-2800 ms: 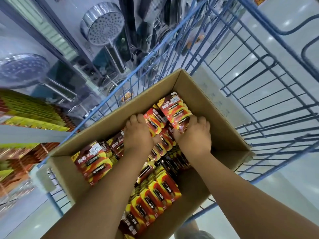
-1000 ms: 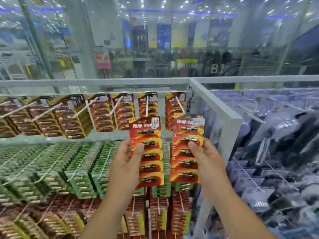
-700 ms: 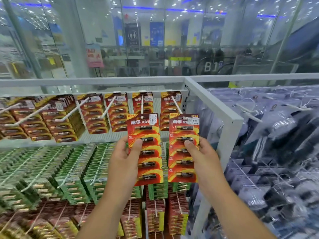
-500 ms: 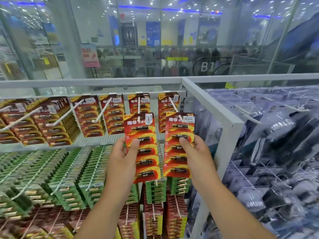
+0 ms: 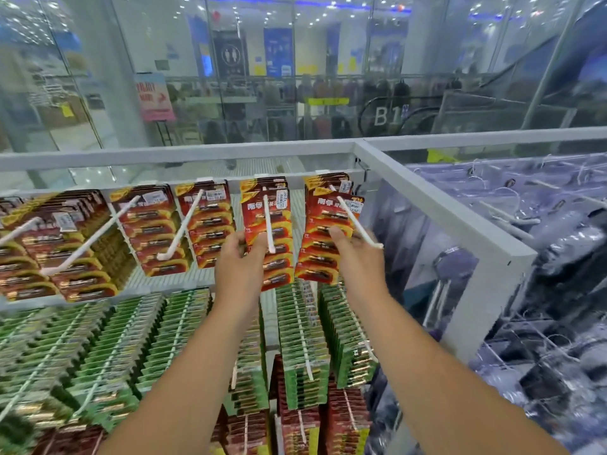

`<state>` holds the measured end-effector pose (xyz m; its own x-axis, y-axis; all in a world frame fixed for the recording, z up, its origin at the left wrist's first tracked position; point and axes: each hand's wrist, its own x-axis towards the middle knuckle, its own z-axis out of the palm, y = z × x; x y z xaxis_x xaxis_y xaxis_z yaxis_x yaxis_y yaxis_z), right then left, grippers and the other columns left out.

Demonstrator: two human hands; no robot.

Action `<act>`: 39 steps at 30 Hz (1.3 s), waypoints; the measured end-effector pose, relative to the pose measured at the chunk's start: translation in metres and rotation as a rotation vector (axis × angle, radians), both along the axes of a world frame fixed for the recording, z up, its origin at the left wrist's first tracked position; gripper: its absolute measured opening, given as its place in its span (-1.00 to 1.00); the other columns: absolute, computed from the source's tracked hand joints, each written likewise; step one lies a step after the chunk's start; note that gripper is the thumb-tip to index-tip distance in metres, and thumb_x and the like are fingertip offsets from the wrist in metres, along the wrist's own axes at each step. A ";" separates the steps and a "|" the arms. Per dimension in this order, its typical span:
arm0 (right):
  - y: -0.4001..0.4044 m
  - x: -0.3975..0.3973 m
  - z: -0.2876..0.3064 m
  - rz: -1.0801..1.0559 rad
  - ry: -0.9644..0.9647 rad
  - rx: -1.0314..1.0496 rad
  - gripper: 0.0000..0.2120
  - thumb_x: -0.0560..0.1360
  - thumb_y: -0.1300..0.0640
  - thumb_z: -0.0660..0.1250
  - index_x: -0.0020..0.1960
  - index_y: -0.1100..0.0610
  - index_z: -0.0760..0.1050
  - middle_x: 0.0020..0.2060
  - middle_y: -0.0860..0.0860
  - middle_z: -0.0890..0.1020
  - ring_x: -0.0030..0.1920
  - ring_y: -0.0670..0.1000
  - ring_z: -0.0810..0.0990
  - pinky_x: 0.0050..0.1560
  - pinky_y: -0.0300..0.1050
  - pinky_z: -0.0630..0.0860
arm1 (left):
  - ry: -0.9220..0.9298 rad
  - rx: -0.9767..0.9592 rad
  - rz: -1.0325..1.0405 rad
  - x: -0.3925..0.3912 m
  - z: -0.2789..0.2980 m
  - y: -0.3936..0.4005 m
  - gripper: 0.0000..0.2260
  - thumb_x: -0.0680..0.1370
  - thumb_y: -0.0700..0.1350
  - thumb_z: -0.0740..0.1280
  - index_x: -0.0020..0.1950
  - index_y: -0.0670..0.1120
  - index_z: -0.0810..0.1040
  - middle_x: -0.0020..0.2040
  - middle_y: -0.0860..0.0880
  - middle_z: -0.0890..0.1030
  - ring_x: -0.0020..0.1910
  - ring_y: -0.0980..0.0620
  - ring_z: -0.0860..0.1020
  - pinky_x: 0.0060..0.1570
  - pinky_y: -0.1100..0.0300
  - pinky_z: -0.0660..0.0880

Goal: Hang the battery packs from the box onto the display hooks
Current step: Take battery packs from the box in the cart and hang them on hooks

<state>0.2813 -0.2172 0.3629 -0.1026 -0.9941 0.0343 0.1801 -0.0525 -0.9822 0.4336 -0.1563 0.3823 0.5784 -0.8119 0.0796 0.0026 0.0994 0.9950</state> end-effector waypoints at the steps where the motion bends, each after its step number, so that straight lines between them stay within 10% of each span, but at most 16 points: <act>1: -0.009 0.003 -0.002 -0.002 -0.002 -0.004 -0.73 0.58 0.00 0.47 0.26 0.00 0.58 0.07 0.05 0.75 0.01 0.04 0.77 0.04 0.13 0.71 | -0.024 -0.001 0.003 0.002 0.000 -0.007 -0.83 0.69 -0.03 0.35 0.24 -0.05 0.56 -0.05 0.11 0.66 -0.34 0.37 0.63 -0.50 0.43 0.47; 12: -0.050 0.013 -0.002 -0.131 0.066 -0.008 -0.74 0.59 -0.03 0.46 0.21 0.03 0.55 0.05 0.04 0.73 -0.02 0.01 0.74 -0.04 0.02 0.72 | -0.202 0.011 0.091 0.024 -0.018 -0.047 -0.73 0.62 0.08 0.43 0.21 0.00 0.48 -0.01 0.16 0.53 -0.05 0.12 0.56 -0.13 0.19 0.49; 17: -0.037 0.010 -0.007 -0.222 0.175 -0.005 -0.38 0.35 -0.34 0.47 0.28 -0.06 0.48 0.23 0.02 0.58 0.16 0.03 0.65 0.17 0.13 0.65 | -0.272 0.044 0.086 0.029 -0.029 -0.034 -0.59 0.59 0.08 0.47 0.33 -0.04 0.44 0.22 0.00 0.54 0.19 0.00 0.54 0.03 0.24 0.44; 20: -0.003 0.005 -0.010 -0.214 0.269 0.006 -0.45 0.53 -0.13 0.46 0.42 0.04 0.39 0.28 -0.03 0.43 0.25 -0.01 0.49 0.25 -0.06 0.45 | -0.320 0.068 0.018 0.023 -0.034 -0.003 -0.51 0.59 0.06 0.46 0.44 -0.04 0.38 0.30 0.02 0.48 0.25 0.04 0.48 0.20 0.13 0.45; 34: 0.238 -0.099 -0.143 0.060 0.383 0.278 -0.61 0.52 -0.17 0.42 0.31 -0.16 0.47 0.21 -0.22 0.60 0.23 -0.24 0.57 0.28 -0.19 0.52 | -0.188 0.258 -0.414 -0.061 -0.122 0.152 -0.62 0.59 0.05 0.42 0.37 0.20 0.40 0.22 0.33 0.50 0.06 0.50 0.51 0.02 0.37 0.46; 39: 0.283 -0.193 -0.183 -0.059 0.463 0.411 -0.62 0.56 -0.11 0.42 0.34 -0.08 0.50 0.21 -0.18 0.61 0.21 -0.25 0.58 0.19 -0.33 0.53 | -0.177 0.333 -0.575 -0.132 -0.168 0.168 -0.70 0.57 0.04 0.46 0.17 0.33 0.43 0.21 0.22 0.56 0.12 0.32 0.58 0.00 0.38 0.51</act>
<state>0.0886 0.0660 0.1801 -0.2239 -0.9285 -0.2962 -0.2608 0.3499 -0.8998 0.3015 0.0113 0.2144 0.0498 -0.9835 -0.1738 -0.2024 -0.1803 0.9625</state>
